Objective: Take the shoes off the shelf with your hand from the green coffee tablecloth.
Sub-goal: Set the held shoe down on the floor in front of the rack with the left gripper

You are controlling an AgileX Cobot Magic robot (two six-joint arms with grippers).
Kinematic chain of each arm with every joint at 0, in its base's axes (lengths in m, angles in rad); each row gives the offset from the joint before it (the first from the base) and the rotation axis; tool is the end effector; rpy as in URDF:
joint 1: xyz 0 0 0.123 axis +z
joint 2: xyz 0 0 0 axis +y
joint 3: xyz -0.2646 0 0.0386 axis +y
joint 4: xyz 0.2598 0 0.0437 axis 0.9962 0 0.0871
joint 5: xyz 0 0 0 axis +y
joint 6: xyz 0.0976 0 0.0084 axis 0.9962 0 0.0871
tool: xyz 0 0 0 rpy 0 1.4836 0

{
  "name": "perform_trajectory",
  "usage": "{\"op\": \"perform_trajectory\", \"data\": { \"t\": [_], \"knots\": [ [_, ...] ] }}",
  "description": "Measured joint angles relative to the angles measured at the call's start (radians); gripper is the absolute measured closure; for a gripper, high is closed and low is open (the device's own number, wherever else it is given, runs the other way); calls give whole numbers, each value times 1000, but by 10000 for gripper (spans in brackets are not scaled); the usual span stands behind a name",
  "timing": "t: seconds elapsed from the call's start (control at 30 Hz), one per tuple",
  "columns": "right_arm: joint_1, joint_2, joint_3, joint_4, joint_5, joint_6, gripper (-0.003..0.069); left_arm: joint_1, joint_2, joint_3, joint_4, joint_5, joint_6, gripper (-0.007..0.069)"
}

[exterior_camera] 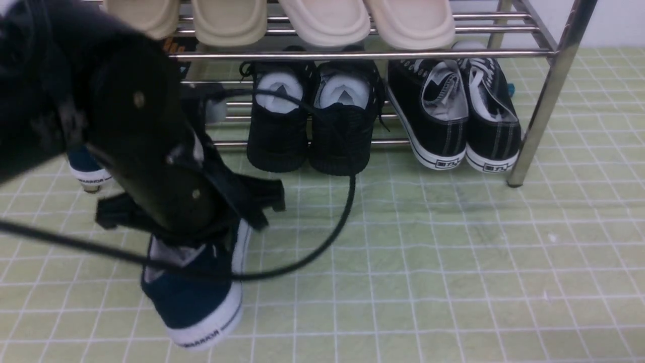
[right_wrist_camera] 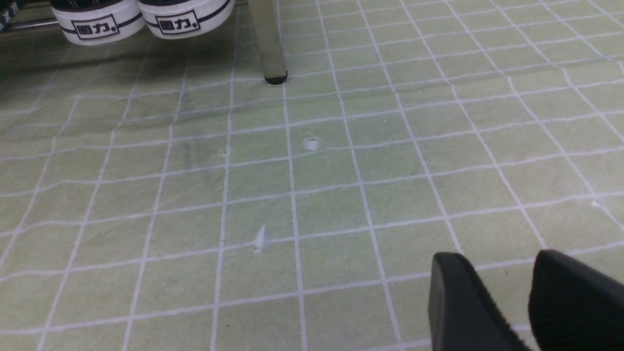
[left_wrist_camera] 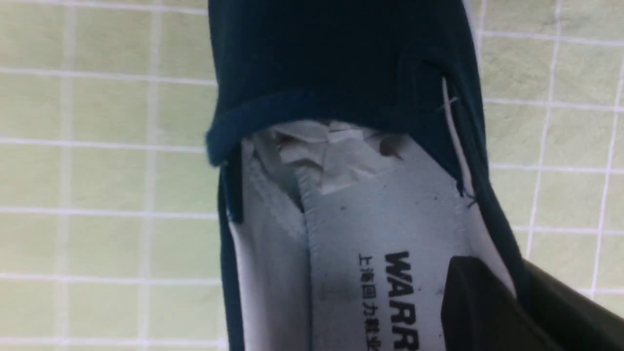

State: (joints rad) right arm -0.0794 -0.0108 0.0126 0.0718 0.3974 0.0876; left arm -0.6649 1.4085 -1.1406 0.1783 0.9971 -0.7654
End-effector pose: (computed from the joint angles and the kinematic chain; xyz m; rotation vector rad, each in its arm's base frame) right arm 0.0880 -0.0043 0.1719 0.2001 1.8718 0.0772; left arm 0.2412 -0.1706 0.2745 -0.0456 2.7302 -0.1817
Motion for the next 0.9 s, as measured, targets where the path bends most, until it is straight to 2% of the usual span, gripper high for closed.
{"op": "perform_trajectory", "data": {
  "t": [0.1, 0.13, 0.17, 0.2, 0.3, 0.4, 0.63, 0.9],
  "knots": [
    [0, 0, 0, 0, 0, 0, 421, -33, 9, 53, 40, -79, -83, 589],
    [0, 0, 0, 0, 0, 0, 421, -55, 21, 85, 84, -141, -175, 589],
    [0, 0, 0, 0, 0, 0, 421, -61, 25, 92, 97, -147, -185, 589],
    [0, 0, 0, 0, 0, 0, 421, -78, 40, 111, 155, -183, -262, 589],
    [0, 0, 0, 0, 0, 0, 421, -107, 77, 125, 253, -198, -368, 589],
    [0, 0, 0, 0, 0, 0, 421, -125, 119, 126, 295, -203, -416, 589],
    [0, 0, 0, 0, 0, 0, 421, -138, 188, 126, 293, -245, -421, 586],
    [0, 0, 0, 0, 0, 0, 421, -139, 198, 126, 284, -246, -336, 586]
  ]
}}
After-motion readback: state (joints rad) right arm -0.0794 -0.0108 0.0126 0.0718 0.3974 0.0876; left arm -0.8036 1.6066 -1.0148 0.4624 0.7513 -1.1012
